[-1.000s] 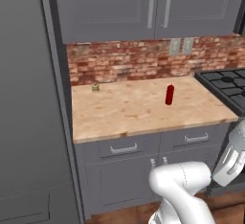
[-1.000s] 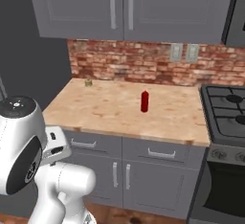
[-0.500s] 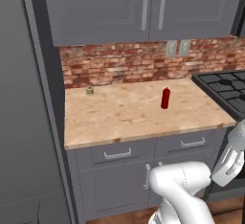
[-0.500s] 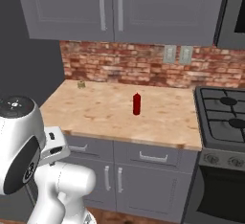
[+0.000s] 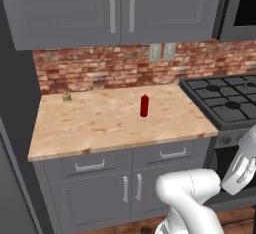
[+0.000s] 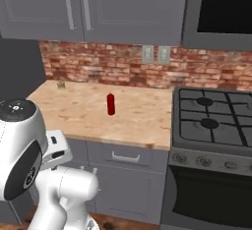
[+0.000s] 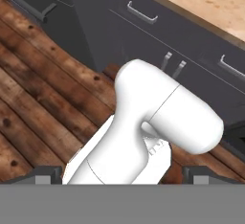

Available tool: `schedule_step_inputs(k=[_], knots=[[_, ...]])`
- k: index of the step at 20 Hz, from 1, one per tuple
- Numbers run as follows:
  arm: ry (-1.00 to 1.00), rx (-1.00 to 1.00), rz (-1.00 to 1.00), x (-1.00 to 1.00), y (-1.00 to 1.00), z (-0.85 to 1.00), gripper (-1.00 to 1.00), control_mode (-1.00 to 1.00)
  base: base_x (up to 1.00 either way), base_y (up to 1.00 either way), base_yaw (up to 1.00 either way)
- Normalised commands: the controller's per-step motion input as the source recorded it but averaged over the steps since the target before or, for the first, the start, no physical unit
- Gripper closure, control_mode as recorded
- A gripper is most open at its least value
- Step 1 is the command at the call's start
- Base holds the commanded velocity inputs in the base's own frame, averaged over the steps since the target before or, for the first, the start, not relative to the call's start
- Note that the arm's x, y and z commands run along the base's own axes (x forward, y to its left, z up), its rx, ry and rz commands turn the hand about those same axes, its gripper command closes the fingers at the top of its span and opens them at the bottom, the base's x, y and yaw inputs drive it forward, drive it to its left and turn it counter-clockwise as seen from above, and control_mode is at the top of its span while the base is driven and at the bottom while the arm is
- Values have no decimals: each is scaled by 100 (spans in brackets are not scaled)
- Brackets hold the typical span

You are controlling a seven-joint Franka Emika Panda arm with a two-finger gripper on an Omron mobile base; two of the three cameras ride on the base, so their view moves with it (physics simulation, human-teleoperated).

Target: Pick the ketchup and syrup bottle from the counter and place them in the cabinet.

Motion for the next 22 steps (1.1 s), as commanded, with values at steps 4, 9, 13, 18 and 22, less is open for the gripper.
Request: schedule_step_inputs(k=[4,9,13,18,22], knots=[[0,0,0,0,0,0,-100,100,11,-50,0],[0,0,0,0,0,0,-100,100,15,-19,0],[0,0,0,0,0,0,-100,100,11,0,0],[0,0,0,0,0,0,-100,100,1,21,2],[0,0,0,0,0,0,-100,100,0,36,2]])
